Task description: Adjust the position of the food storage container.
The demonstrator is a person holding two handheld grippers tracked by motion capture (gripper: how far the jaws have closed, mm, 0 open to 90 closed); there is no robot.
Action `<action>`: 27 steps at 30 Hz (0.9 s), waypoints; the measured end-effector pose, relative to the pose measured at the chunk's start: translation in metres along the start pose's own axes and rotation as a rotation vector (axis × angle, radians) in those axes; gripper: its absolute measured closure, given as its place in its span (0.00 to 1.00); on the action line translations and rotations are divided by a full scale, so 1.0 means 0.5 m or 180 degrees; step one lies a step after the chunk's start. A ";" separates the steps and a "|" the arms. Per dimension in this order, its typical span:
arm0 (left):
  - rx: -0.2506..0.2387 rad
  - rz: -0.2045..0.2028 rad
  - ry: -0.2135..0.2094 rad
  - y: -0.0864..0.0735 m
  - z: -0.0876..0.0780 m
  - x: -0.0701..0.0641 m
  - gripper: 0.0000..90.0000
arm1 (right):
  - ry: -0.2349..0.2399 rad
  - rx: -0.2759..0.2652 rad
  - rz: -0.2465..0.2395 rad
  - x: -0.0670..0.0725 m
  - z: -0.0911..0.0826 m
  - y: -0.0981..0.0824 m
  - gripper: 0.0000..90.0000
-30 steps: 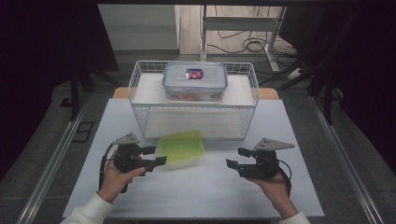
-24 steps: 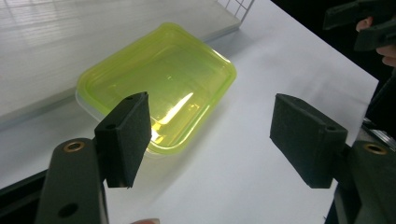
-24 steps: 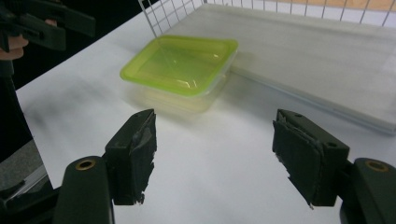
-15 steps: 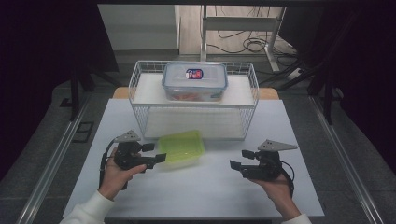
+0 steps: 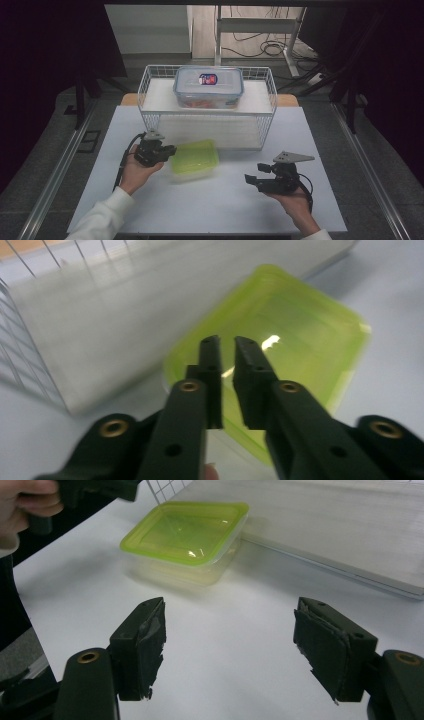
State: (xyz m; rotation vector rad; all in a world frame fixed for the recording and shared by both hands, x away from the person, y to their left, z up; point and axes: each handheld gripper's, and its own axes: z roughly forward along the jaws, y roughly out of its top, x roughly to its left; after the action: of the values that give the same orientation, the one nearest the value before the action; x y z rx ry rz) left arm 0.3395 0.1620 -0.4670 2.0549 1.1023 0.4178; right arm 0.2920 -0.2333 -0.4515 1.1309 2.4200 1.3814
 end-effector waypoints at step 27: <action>0.0353 0.0646 0.0122 0.048 0.149 0.020 1.00 | 0.0027 0.0088 -0.0001 -0.003 0.018 -0.007 0.32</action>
State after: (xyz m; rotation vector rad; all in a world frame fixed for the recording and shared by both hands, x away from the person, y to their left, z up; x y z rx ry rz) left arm 0.4027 0.1274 -0.4991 2.2755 0.9612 0.5081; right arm 0.2955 -0.2291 -0.4598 1.1332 2.4526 1.3595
